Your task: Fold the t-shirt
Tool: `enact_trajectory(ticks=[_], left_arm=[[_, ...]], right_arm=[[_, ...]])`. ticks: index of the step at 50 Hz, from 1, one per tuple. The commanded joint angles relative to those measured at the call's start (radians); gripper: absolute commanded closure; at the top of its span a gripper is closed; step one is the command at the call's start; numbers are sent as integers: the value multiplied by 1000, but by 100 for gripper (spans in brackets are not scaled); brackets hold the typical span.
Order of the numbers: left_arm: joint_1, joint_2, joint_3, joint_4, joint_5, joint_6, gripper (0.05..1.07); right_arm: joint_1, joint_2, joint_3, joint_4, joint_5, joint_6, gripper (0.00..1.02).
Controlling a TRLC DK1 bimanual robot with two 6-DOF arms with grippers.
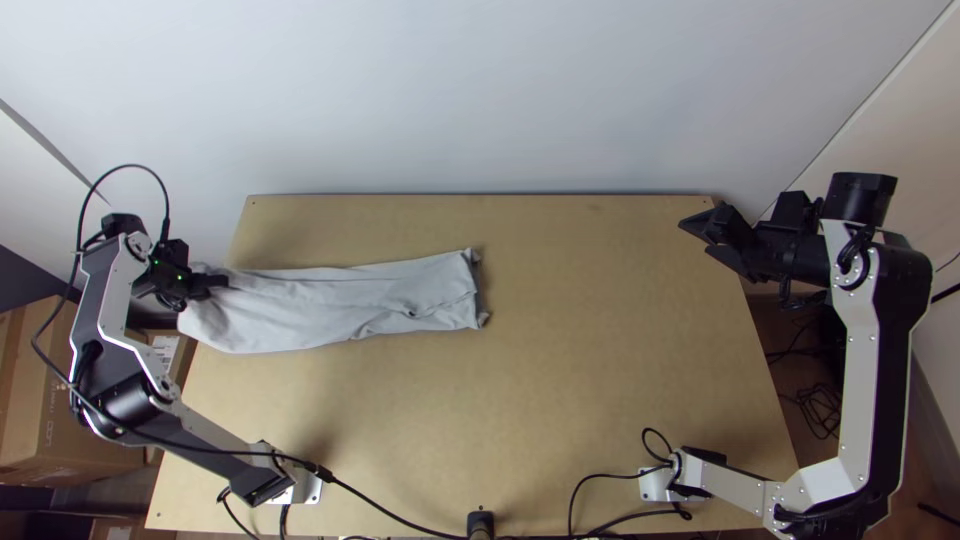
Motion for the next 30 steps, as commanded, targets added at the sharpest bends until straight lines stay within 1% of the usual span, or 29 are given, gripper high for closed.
enact_trajectory(ticks=[1, 7, 12, 17, 22, 30], left_arm=[[-107, -114, 32, -12, -104, 18, 105], [-259, -168, 38, -44, -169, -47, 105], [-414, -179, 44, -66, -271, -108, 105], [-558, -168, 70, -110, -350, -174, 105], [-681, -122, 127, -167, -386, -238, 105], [-811, -33, 219, -218, -405, -326, 105]], right_arm=[[-5, -25, -14, 17, 7, -28, 3], [-3, -25, -17, 29, 10, -29, 3], [-5, -28, -18, 29, 12, -29, 3], [-8, -37, -27, 29, 15, -31, 3], [-29, -48, -31, 29, 16, -44, 3], [-57, -67, -43, 30, 16, -60, 3]])
